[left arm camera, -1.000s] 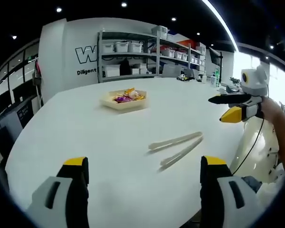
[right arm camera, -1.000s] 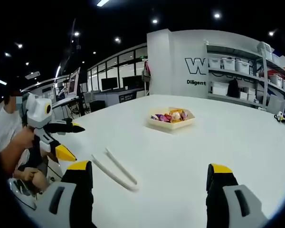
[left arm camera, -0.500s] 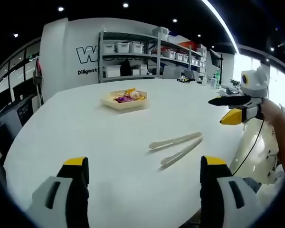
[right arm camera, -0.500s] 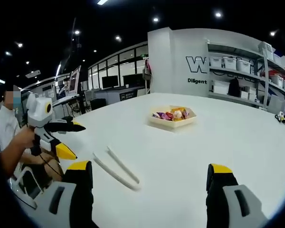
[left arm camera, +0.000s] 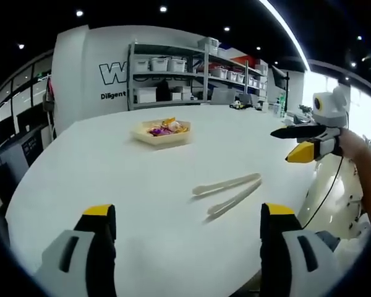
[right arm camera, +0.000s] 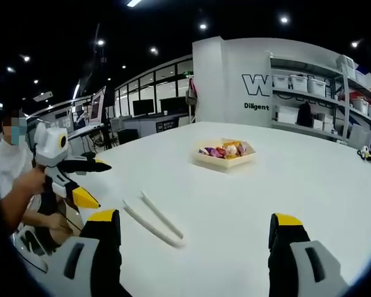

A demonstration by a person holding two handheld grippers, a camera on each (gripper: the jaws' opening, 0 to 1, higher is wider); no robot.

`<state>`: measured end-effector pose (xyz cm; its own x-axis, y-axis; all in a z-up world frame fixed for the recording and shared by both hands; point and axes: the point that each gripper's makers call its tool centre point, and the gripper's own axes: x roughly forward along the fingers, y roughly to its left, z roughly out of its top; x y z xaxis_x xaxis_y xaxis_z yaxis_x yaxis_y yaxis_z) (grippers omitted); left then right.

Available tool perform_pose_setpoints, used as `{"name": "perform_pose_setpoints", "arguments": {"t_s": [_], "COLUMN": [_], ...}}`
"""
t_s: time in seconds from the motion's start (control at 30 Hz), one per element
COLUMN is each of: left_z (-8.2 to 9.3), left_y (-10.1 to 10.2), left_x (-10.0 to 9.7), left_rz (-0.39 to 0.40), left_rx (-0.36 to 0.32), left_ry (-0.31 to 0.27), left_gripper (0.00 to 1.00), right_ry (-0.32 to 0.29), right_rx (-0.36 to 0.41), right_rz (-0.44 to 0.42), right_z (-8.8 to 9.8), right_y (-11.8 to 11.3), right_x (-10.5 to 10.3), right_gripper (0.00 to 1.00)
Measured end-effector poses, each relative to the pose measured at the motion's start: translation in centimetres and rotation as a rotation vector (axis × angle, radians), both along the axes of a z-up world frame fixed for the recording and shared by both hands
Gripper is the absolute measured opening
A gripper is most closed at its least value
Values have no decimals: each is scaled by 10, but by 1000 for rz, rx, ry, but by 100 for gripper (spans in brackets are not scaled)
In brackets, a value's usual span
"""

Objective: Place the target food into the container with the food tongs after gripping and lifting it, then release it inside without dropping or visibly crushing the food.

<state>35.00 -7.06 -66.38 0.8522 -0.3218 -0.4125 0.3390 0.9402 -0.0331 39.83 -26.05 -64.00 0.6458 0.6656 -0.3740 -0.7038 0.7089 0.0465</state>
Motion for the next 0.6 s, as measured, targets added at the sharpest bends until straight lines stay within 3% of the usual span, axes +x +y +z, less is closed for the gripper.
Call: {"name": "perform_pose_setpoints", "arguments": {"t_s": [0.6], "left_z": [8], "left_y": [-1], "left_x": [1], "left_rz": [-9], "left_rx": [31], "left_ry": [-19], "left_gripper": [95], "right_ry": [-14], "right_rx": [-13], "right_rz": [-4], "right_z": [9], "right_y": [0], "right_x": [-2], "right_gripper": [99]}}
